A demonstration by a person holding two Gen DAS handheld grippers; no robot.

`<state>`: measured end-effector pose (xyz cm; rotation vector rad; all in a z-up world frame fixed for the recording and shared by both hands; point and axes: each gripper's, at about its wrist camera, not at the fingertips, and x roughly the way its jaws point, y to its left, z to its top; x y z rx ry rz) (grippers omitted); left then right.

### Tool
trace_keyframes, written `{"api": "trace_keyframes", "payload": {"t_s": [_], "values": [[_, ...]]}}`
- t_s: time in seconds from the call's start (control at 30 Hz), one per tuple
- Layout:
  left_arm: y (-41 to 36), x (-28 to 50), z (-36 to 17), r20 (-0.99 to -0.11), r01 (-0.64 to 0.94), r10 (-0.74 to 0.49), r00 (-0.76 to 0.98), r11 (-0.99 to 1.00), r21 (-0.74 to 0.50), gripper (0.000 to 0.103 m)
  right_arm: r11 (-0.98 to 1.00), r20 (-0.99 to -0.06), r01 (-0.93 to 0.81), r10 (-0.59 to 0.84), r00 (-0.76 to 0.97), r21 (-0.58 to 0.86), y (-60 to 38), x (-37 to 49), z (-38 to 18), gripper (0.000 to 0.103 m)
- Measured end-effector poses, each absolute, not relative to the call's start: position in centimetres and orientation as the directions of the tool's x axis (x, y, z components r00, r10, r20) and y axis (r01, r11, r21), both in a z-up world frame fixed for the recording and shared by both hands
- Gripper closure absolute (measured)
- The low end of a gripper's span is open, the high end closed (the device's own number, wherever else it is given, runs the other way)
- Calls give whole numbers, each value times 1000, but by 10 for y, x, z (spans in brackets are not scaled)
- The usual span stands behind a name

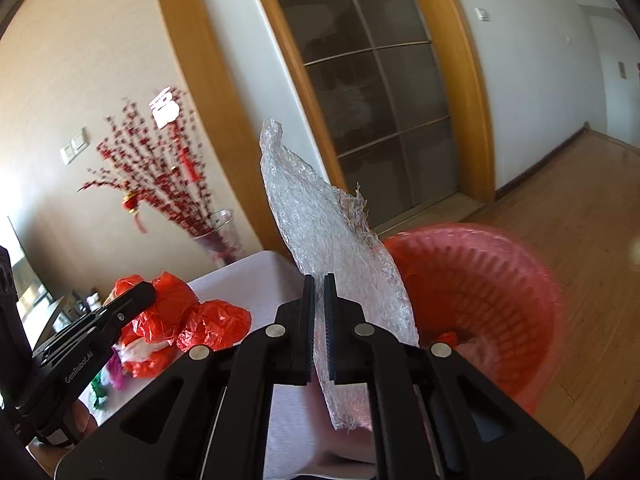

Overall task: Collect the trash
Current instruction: 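Carry both held items over the red-lined basket, then open both tools to drop the items into the basket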

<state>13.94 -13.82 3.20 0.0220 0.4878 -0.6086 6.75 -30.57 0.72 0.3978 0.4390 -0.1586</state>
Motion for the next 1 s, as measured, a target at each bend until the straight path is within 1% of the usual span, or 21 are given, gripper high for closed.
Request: {"api": "trace_keyframes", "payload": {"t_s": [0.13, 0.3, 0.67, 0.8, 0.83, 0.87, 0.9, 0.93, 0.97, 1.0], "values": [[-177, 141, 28, -451, 611, -593, 667, 782, -123, 101, 889, -444, 289, -111, 889, 356, -332, 57, 5, 98], [-216, 144, 18, -465, 658, -633, 618, 741, -135, 101, 864, -451, 325, -132, 883, 385, -361, 49, -3, 98], [-268, 152, 0, -493, 706, -666, 560, 695, -137, 100, 841, -457, 336, -122, 881, 424, -386, 50, -15, 98], [-278, 161, -9, -516, 715, -671, 532, 683, -150, 98, 829, -456, 331, -105, 884, 450, -398, 52, -19, 96], [-280, 162, -12, -523, 714, -667, 530, 684, -149, 98, 827, -459, 331, -101, 883, 454, -400, 51, -21, 92], [-282, 162, -14, -526, 712, -664, 531, 686, -148, 98, 824, -463, 331, -97, 881, 459, -402, 52, -22, 83], [-283, 164, -17, -530, 711, -663, 529, 687, -149, 95, 821, -466, 333, -94, 880, 464, -405, 51, -24, 78], [-283, 165, -19, -538, 707, -656, 530, 692, -147, 89, 814, -467, 338, -94, 879, 473, -408, 50, -27, 72], [-282, 165, -21, -542, 702, -649, 534, 698, -145, 86, 808, -469, 343, -94, 878, 479, -410, 49, -29, 72], [-281, 165, -23, -545, 695, -641, 540, 705, -140, 80, 807, -474, 348, -98, 875, 477, -411, 47, -30, 72]]}}
